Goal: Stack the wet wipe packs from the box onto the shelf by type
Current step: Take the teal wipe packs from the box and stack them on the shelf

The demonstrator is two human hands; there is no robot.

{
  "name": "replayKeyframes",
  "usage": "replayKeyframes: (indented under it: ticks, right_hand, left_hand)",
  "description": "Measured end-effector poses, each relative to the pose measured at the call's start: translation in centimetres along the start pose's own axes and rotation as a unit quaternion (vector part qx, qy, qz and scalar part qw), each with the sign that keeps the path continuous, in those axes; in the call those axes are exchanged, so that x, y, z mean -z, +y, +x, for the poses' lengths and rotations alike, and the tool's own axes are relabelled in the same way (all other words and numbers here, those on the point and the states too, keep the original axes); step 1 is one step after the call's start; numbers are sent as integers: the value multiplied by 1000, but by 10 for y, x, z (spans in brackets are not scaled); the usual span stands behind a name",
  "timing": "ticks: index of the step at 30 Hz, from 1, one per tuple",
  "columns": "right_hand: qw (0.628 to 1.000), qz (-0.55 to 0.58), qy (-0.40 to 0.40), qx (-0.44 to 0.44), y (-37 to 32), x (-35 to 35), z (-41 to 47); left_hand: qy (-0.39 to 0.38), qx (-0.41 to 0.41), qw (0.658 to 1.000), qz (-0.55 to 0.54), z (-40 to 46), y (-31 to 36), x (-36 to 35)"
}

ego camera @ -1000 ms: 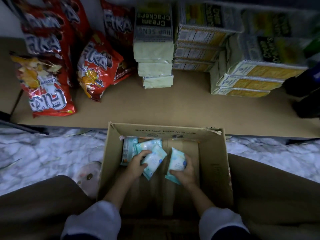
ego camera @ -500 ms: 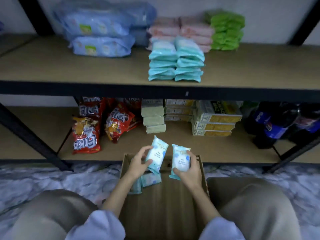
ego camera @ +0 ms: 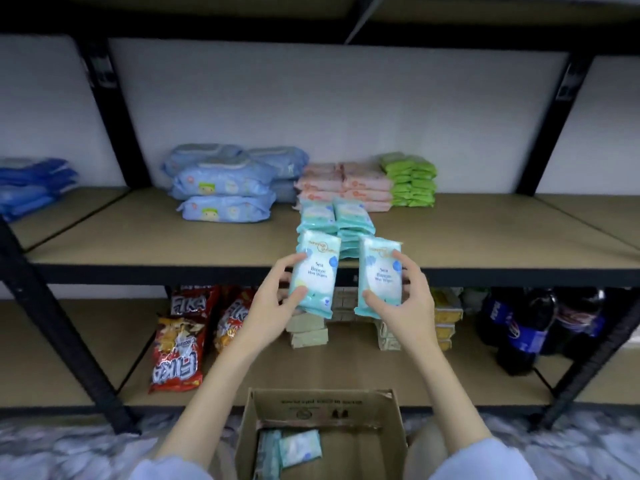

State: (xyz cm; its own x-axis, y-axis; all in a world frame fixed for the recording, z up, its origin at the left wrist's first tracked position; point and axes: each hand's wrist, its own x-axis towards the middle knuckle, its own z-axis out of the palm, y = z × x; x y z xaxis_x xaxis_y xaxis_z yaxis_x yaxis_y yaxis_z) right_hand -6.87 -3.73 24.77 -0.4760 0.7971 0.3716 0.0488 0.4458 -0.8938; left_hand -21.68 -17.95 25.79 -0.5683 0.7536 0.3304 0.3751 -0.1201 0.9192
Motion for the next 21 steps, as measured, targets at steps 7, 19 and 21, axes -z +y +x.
replayKeyframes:
  ticks: [7,19,21]
  right_hand:
    - [998,-59,-1,8,-54,-2,75]
    - [985,-113,-88,-95,-69,-26,155]
    - [986,-101,-85,-106,-68,-27,159]
  left_hand:
    - [48,-32,998,-1,64,50,15]
    - [49,104,991,76,148,44,13]
    - [51,98,988,106,152,40,14]
